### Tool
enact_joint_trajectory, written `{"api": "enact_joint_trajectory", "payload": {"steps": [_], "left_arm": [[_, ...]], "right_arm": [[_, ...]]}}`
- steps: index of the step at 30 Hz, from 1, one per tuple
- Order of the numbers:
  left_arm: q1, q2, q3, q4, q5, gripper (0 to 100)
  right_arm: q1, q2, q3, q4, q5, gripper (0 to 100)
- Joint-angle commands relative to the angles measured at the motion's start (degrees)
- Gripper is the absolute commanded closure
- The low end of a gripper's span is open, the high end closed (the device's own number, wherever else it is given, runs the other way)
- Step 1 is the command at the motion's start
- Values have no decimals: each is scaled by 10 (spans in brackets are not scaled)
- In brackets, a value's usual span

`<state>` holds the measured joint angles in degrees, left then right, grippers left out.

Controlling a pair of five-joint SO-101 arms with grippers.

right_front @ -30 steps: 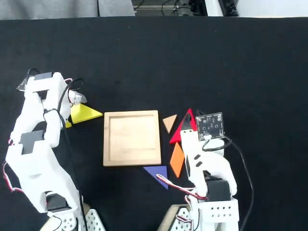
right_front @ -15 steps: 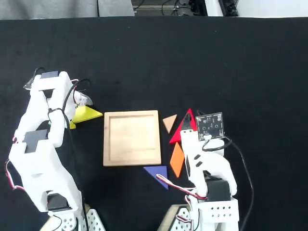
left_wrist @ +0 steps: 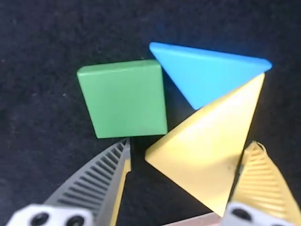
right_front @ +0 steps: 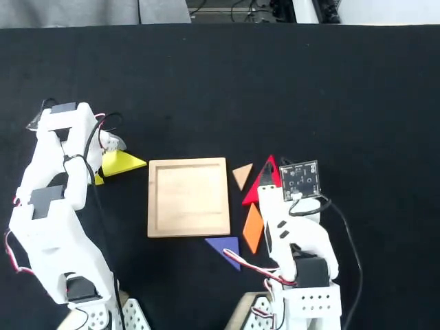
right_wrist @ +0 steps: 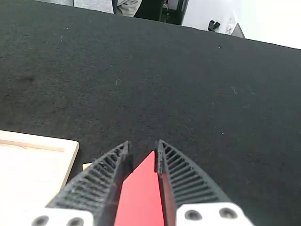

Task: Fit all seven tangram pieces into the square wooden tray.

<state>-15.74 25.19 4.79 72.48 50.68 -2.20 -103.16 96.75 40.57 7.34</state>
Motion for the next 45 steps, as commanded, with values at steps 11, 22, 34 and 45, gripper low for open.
{"api": "enact_joint_trajectory", "payload": {"steps": [11,22,34,45], "left_arm": [[1,-5,-22,-6,-5,756],[1,-7,-24,-2,-5,783],[41,-40,-209,193,-149,784],[112,-46,-248,273,-489,845]], "right_arm": [[-5,-52,-2,2,6,900],[-5,-52,-2,2,6,900],[-5,-52,-2,2,6,900],[-5,-52,-2,2,6,900]]}}
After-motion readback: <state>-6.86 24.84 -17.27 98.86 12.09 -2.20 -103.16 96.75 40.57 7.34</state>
